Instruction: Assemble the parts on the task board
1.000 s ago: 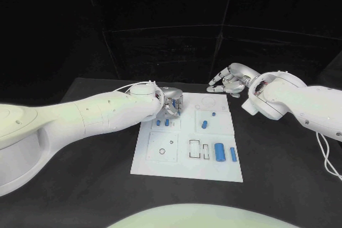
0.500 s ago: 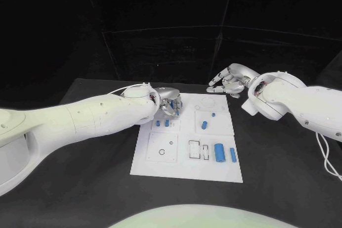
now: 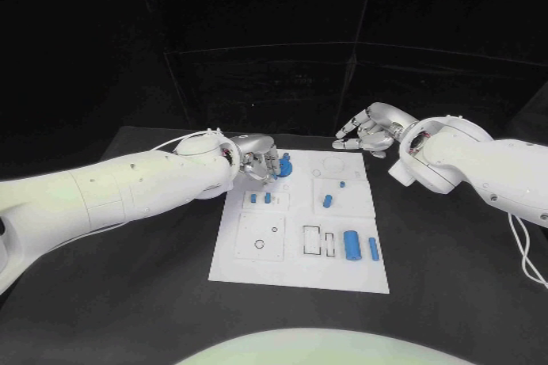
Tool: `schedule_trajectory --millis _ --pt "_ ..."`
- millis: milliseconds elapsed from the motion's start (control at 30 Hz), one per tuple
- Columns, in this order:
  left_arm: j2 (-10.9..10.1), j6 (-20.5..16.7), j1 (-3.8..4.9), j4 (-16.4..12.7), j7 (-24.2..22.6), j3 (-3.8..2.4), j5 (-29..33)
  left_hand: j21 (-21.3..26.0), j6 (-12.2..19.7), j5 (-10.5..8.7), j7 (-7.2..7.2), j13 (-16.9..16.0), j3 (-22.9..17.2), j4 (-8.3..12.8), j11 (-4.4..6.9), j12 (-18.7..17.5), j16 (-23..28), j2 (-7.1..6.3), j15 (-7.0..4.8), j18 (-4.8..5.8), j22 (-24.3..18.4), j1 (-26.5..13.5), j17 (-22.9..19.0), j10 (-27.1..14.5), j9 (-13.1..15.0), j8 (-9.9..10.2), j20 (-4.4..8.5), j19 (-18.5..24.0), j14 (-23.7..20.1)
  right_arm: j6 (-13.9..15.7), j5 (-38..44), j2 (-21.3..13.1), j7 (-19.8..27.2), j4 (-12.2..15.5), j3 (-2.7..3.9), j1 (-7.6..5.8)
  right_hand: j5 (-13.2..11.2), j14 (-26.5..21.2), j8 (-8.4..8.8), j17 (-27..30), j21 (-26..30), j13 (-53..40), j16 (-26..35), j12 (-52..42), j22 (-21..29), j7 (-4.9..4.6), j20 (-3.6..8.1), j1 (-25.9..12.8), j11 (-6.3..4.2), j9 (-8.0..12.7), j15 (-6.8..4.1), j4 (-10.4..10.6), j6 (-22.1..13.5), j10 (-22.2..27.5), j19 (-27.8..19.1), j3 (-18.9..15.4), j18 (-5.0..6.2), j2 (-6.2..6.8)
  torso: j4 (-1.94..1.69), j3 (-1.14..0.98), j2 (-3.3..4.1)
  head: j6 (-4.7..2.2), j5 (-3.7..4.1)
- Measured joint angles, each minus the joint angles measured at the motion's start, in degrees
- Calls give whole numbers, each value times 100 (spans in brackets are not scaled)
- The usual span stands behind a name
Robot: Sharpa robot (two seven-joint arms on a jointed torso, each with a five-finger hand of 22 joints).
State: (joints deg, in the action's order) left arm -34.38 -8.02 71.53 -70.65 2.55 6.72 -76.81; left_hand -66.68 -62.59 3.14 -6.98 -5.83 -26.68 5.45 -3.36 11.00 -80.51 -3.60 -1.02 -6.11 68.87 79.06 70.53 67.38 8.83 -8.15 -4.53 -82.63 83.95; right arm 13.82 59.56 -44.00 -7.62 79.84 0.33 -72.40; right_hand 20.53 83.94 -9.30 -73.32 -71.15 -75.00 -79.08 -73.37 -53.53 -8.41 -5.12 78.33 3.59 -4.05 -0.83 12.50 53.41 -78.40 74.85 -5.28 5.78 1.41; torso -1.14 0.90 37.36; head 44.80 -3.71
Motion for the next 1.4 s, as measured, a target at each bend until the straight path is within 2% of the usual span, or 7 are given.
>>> schedule_trajectory --millis 267,500,900,1400 --pt "-209 46 -1 -45 26 -2 25 0 -18 0 -18 -1 -31 0 -20 -20 0 -51 0 -1 13 -51 0 20 -5 15 0 0 0 0 0 -6 1 -7 0 0 0 0 0 0 0 0 0 0 0 0 0 0 0 0 0 0 0 0 0 0 0 0 1 -2 1 15 3" --pt "-262 148 -1 -43 70 -2 36 0 -18 0 -19 -1 -31 0 -20 -37 0 -74 0 -3 13 -74 -5 20 -6 15 0 0 0 0 1 -3 1 -11 0 1 0 0 0 0 0 0 0 0 -1 0 0 0 0 0 0 0 0 0 0 0 0 0 6 -3 3 21 -23" --pt "-143 430 -2 89 179 0 46 0 -18 1 -19 4 -46 -16 -20 -64 0 -72 1 -4 12 -132 -25 19 -15 37 0 0 0 -1 1 2 0 -14 0 1 0 0 0 0 0 0 0 0 -1 0 0 0 0 0 0 0 0 0 0 0 0 0 16 -8 4 30 -42" --pt "43 570 -17 276 202 1 50 0 -18 0 -19 6 -46 -16 0 -68 0 -73 1 -5 5 -132 -34 39 -20 40 -1 1 0 0 1 8 3 -7 -1 2 0 0 0 0 22 0 0 0 6 0 0 0 0 0 0 0 0 0 0 0 0 0 16 -9 4 26 -52"
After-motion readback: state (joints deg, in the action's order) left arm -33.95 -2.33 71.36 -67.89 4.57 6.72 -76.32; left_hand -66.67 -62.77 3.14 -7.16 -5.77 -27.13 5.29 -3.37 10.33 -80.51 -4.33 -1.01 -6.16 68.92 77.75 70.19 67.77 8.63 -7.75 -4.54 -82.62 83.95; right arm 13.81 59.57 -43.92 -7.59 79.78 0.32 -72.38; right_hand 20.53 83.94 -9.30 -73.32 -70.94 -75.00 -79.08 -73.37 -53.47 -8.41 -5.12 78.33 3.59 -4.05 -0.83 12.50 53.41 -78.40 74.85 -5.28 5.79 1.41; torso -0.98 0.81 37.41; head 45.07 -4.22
